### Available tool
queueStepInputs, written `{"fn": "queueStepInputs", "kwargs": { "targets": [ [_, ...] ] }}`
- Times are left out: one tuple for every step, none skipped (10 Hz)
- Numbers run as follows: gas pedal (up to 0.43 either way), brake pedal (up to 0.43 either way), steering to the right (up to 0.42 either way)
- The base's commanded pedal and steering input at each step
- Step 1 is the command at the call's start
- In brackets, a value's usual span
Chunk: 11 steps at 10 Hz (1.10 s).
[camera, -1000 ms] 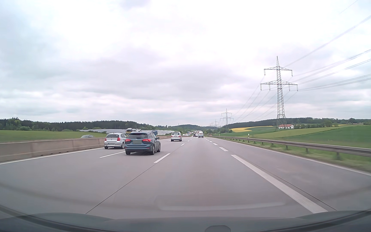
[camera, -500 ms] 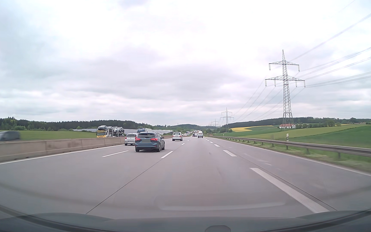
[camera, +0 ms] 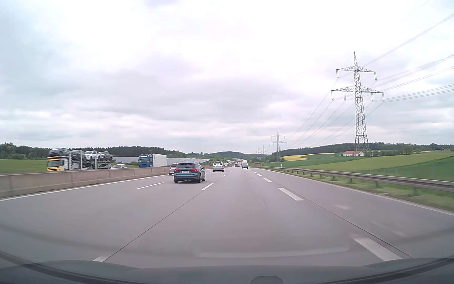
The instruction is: Follow the waypoints while adhering to traffic rules and regulations
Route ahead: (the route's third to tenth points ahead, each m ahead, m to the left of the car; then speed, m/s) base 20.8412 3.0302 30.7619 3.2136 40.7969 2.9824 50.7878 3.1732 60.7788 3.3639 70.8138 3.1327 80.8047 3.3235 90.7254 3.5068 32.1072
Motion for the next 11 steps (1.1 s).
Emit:
{"fn": "queueStepInputs", "kwargs": {
  "targets": [
    [0.098,0.000,0.000],
    [0.118,0.000,0.000],
    [0.157,0.000,0.000],
    [0.177,0.000,0.000],
    [0.177,0.000,-0.001],
    [0.197,0.000,-0.001],
    [0.228,0.000,-0.001],
    [0.228,0.000,-0.002],
    [0.228,0.000,-0.002],
    [0.228,0.000,-0.003],
    [0.228,0.000,-0.003]
  ]
}}
